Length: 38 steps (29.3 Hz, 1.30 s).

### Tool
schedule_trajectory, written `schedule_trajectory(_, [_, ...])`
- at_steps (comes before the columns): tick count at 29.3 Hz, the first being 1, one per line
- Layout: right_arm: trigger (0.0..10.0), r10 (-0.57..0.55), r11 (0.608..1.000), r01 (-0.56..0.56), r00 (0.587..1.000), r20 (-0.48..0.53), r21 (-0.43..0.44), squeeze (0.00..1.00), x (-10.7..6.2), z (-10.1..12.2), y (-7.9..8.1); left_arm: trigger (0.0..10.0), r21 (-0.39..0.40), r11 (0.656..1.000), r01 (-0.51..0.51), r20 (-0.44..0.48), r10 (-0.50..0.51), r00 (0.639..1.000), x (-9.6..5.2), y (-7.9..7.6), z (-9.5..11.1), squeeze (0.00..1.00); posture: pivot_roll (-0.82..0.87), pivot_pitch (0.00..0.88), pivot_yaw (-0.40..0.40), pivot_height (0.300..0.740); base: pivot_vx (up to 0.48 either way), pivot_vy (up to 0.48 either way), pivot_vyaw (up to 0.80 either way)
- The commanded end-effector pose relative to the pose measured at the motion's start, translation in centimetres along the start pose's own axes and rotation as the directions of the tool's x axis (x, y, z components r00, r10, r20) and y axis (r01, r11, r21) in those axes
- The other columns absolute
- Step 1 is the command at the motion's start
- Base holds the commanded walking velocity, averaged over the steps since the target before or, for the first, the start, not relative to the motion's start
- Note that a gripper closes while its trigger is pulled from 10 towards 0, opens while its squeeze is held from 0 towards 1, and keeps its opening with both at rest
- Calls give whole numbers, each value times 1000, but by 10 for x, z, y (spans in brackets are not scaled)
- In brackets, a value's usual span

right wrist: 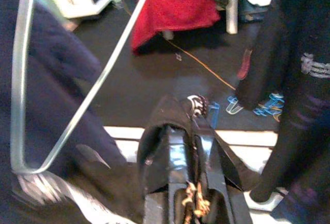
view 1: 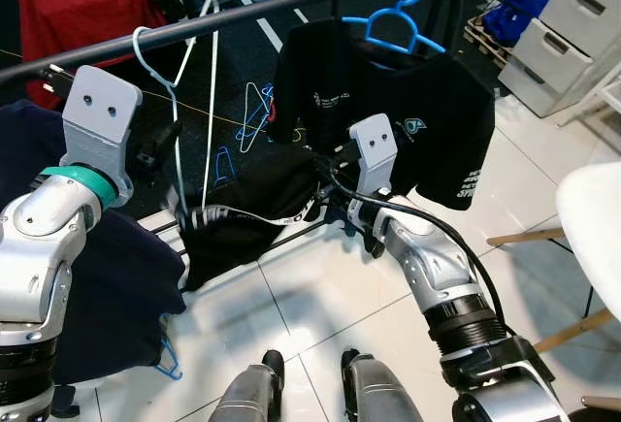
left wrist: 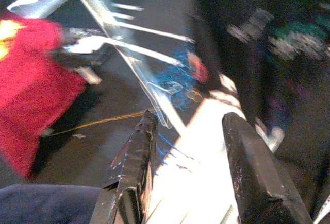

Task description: Hang hanger

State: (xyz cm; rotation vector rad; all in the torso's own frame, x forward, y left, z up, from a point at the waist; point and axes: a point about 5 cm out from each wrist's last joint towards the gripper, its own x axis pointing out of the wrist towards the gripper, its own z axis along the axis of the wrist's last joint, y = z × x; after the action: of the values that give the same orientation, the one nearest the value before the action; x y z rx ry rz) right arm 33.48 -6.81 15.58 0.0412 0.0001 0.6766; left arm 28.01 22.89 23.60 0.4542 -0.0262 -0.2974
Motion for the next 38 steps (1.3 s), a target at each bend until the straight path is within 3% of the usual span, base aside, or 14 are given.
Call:
schedule_trajectory(1, [0,26,1000,-26,999,-25,1,0,-4,-8,5,10000,23,995,96,17,-97,995,-7,-6,2,0,-100,147,80,740,0,0,0])
schedule_trajectory(12, [0,164,980,-186,959,-232,-75,0,-50,-47,13,10000,-216,917,335,215,-290,933,-10,-47,21,0,-141,146,73,740,0,0,0])
schedule_trajectory(15, [0,-60,989,36,985,-160,-146,0,-69,-42,-14,10000,-306,844,440,342,-334,879,-11,-66,33,0,-156,144,79,740,0,0,0])
schedule_trajectory(17, [0,-60,989,36,985,-160,-146,0,-69,-42,-14,10000,-306,844,440,342,-334,879,-11,-66,33,0,-156,144,79,740,0,0,0])
schedule_trajectory(19, [0,-260,957,255,965,-25,-139,0,-77,-27,-29,10000,-329,851,409,372,-282,885,-3,-74,40,0,-164,141,83,740,0,0,0])
schedule_trajectory(20, [196,-442,889,452,889,116,-75,0,-86,-8,-38,10000,-327,869,371,397,-229,889,5,-82,48,0,-183,135,88,740,0,0,0])
schedule_trajectory(22, [196,-442,889,452,889,116,-75,0,-86,-8,-38,10000,-327,869,371,397,-229,889,5,-82,48,0,-183,135,88,740,0,0,0])
schedule_trajectory(24, [4627,-625,746,666,709,327,-16,0,-108,28,-41,10000,-302,903,306,448,-149,882,23,-95,66,0,-234,118,98,740,0,0,0])
schedule_trajectory(25, [4627,-625,746,666,709,327,-16,0,-108,28,-41,10000,-302,903,306,448,-149,882,23,-95,66,0,-234,118,98,740,0,0,0])
schedule_trajectory(26, [7647,-638,707,706,660,397,-37,0,-115,42,-37,10000,-288,911,297,474,-134,870,29,-100,75,0,-237,117,98,740,0,0,0])
schedule_trajectory(29, [7647,-638,707,706,660,397,-37,0,-115,42,-37,10000,-288,911,297,474,-134,870,29,-100,75,0,-237,117,98,740,0,0,0])
schedule_trajectory(30, [10000,-629,686,725,634,451,-63,0,-119,53,-33,10000,-279,917,284,493,-117,862,34,-103,82,0,-251,110,99,740,0,0,0])
schedule_trajectory(34, [10000,-621,674,734,622,478,-80,0,-122,61,-31,10000,-277,922,270,498,-102,861,40,-103,86,0,-267,101,99,740,0,0,0])
schedule_trajectory(38, [10000,-652,606,785,584,483,-132,0,-131,59,-31,10000,-321,940,113,348,6,938,56,-102,55,0,-282,84,96,740,0,0,0])
